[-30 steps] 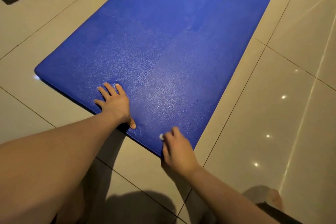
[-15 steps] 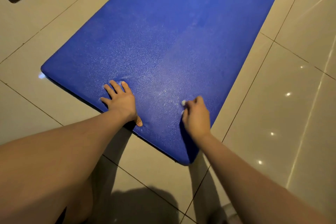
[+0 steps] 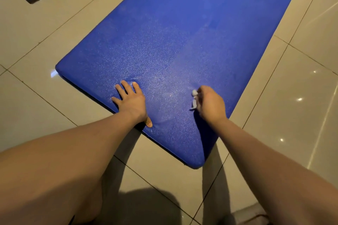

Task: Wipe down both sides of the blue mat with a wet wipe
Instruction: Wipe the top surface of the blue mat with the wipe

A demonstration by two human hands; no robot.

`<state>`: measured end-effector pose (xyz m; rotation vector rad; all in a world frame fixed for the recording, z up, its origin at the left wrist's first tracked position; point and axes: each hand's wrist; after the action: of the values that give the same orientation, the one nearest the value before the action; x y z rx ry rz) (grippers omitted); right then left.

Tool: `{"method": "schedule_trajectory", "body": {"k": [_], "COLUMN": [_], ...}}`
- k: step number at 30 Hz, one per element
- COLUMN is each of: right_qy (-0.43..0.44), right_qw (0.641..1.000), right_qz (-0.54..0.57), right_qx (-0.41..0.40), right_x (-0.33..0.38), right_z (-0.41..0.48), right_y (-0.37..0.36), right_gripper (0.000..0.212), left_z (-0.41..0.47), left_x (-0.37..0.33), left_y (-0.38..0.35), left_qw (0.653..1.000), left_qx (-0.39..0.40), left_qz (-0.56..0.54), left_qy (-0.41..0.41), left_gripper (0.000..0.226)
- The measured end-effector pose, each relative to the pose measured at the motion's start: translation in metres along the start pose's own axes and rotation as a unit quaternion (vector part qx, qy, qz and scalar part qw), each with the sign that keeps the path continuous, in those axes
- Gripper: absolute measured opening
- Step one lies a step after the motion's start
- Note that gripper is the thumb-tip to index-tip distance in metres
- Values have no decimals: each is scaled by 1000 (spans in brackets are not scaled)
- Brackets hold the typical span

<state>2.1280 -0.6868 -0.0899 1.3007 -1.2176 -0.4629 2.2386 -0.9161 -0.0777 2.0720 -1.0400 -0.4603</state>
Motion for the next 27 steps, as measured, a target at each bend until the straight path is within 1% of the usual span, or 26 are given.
{"method": "schedule_trajectory", "body": {"k": [1, 2, 4, 6, 9, 11, 12, 13, 14, 15, 17, 18, 19, 21, 23, 25, 27], "right_qy": [-40, -58, -45, 10, 121, 203, 236, 248, 229, 188, 79, 28, -9, -46, -35, 27, 108], "right_qw": [999, 998, 999, 1000, 991, 976, 969, 966, 971, 979, 992, 996, 996, 995, 996, 998, 994], "right_qz": [11, 7, -1, 12, 17, -3, -19, -39, -57, -73, -89, -72, -53, -16, 29, 46, 23], "right_qx": [-17, -24, -20, -4, 56, 80, 75, 61, 41, 15, -34, -54, -69, -89, -71, -36, -5], "right_x": [0, 6, 25, 47, 68, 60, 52, 42, 32, 22, 8, 5, 6, 21, 41, 64, 79], "right_z": [6, 6, -12, -46, -97, -98, -86, -71, -54, -36, -5, 4, 8, 1, -26, -63, -88], "right_y": [0, -2, -14, -35, -52, -51, -47, -43, -37, -31, -18, -16, -17, -24, -40, -58, -69], "right_gripper": [12, 13, 14, 7, 3, 8, 16, 24, 27, 23, 8, 4, 5, 4, 5, 10, 18], "left_z": [0, 0, 1, 2, 2, 1, 0, 0, 0, 0, 0, -1, -2, -6, -6, -2, 4], "left_x": [0, -1, -1, 0, -1, -1, -1, 0, 2, 4, 9, 13, 16, 27, 44, 63, 76], "left_y": [0, 0, -1, -2, -2, -2, -2, -1, -2, -2, -4, -5, -5, -1, 10, 23, 28], "left_qw": [1000, 1000, 1000, 1000, 1000, 1000, 1000, 1000, 1000, 1000, 1000, 1000, 999, 998, 994, 988, 991], "left_qx": [-1, -1, -3, -5, -12, -16, -16, -17, -17, -17, -21, -25, -29, -44, -72, -101, -103], "left_qz": [1, 2, 5, 8, 8, 8, 10, 13, 15, 14, 7, 3, 2, 7, 24, 41, 32], "left_qy": [1, 1, 1, 4, 10, 11, 10, 8, 5, 2, -5, -10, -18, -45, -83, -107, -82], "left_gripper": [172, 172, 172, 173, 174, 174, 174, 174, 174, 174, 174, 173, 170, 161, 147, 138, 145]}}
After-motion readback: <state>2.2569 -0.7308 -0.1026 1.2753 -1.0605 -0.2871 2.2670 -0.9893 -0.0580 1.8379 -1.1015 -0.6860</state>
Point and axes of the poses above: each hand's wrist, its own z-axis towards the middle knuckle, its own y-axis out of the back of the hand, x = y × z, and after that the axes turned 1 degree about -y, right-handed
